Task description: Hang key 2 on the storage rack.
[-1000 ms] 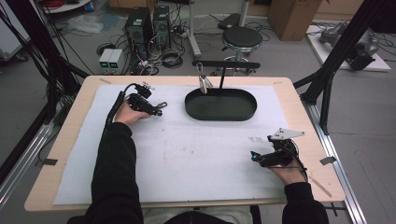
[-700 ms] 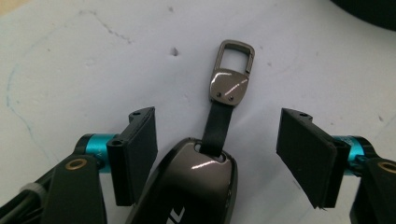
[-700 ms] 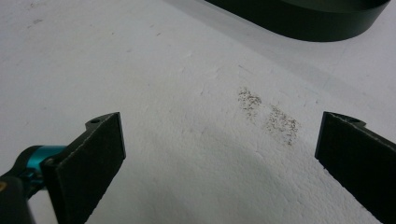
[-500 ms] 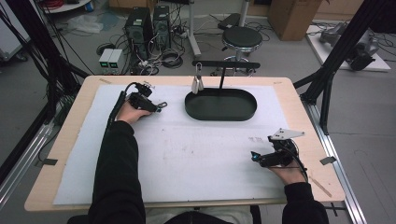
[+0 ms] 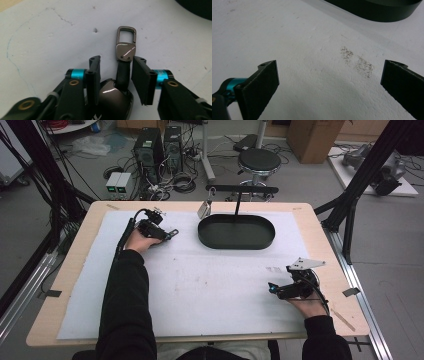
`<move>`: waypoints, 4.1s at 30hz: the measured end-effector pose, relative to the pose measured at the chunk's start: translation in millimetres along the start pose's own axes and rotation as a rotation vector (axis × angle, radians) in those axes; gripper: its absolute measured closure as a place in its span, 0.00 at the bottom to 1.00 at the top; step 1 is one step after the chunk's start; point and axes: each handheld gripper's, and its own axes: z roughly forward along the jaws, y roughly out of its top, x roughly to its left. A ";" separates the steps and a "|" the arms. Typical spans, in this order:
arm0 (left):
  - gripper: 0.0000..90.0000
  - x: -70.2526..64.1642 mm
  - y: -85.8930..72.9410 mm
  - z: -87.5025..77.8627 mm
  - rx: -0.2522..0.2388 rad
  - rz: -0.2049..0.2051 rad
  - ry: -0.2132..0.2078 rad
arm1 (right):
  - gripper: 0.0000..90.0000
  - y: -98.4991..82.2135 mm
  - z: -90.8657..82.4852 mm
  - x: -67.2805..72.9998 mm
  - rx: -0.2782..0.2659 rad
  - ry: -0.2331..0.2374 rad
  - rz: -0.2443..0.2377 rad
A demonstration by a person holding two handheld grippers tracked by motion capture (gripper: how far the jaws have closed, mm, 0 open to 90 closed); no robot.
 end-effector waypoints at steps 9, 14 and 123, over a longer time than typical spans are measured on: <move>0.91 -2.8 -1.8 2.1 -0.030 -0.036 0.009 | 0.01 0.6 0.7 -0.2 0.000 0.000 0.000; 0.94 -1.0 -1.4 1.4 -0.030 -0.114 0.008 | 0.01 1.0 0.6 0.3 -0.002 -0.002 -0.003; 0.95 -133.3 142.8 -110.2 -0.359 0.242 -0.044 | 0.01 5.4 3.8 5.4 -0.006 0.025 -0.017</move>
